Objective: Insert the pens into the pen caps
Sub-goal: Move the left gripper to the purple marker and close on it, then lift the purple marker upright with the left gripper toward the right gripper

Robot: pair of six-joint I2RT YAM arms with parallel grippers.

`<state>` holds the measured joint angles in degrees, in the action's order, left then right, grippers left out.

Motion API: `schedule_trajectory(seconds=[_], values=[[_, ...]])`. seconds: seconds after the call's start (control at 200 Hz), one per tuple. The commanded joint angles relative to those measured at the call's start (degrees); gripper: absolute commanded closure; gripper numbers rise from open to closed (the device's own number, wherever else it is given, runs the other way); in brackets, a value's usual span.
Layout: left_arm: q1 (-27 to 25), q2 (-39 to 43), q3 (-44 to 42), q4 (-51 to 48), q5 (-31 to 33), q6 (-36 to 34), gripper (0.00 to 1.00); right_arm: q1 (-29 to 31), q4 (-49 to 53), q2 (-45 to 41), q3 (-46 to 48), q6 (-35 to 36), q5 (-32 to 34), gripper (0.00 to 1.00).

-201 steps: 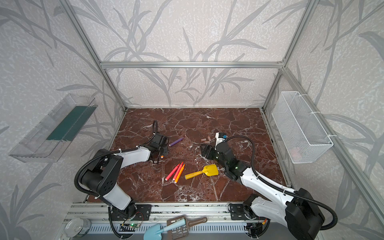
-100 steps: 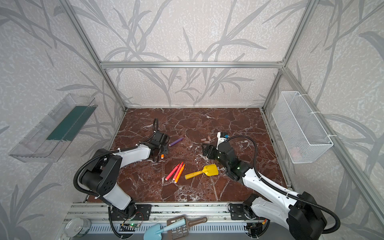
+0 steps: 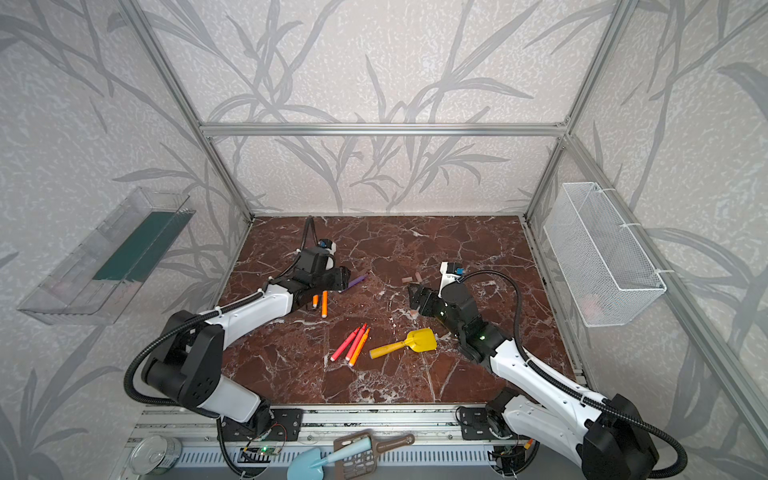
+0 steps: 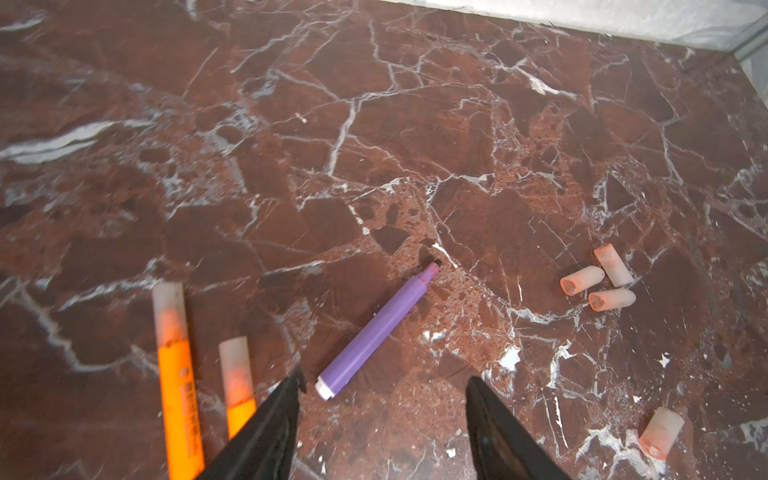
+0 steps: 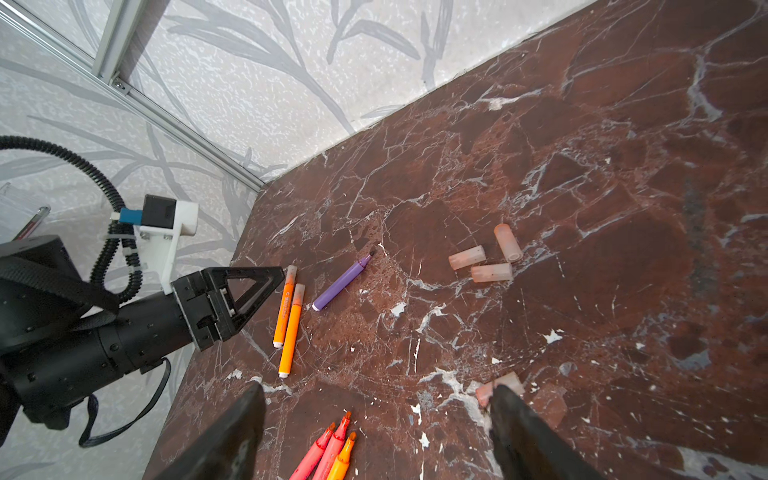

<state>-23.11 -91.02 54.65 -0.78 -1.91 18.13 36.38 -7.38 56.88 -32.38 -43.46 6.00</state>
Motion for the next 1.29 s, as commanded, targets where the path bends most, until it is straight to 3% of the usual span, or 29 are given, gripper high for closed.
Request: schedule_trajectory(seconds=[0.0, 0.315, 0.565, 0.89, 1.054, 1.289], values=[[0.39, -5.10, 5.58, -0.45, -4.00, -5.16, 0.32, -0.69, 0.43, -0.81, 0.27, 0.83, -0.11, 0.17], [0.38, -15.69, 14.66, -6.20, -4.16, -7.83, 0.26, -3.29, 0.74, -0.65, -0.23, 1.41, -2.07, 0.15], [0.23, -18.73, 15.24, -11.71, -5.91, -6.95, 0.27, -6.02, -0.65, 1.71, -0.18, 0.54, -4.72, 0.15], [-1.55, -18.71, 11.33, -12.09, -4.57, -5.52, 0.38, -6.77, -1.53, 2.01, 0.69, 0.22, -5.48, 0.15], [-3.20, -18.97, 11.10, -13.55, -1.29, -5.55, 0.52, -6.92, -1.76, 0.97, 1.49, 0.29, -5.43, 0.15], [-6.32, -18.11, 10.65, -15.06, 4.90, -5.88, 0.61, -7.00, -2.01, 1.68, 1.23, 0.49, -5.36, 0.15]])
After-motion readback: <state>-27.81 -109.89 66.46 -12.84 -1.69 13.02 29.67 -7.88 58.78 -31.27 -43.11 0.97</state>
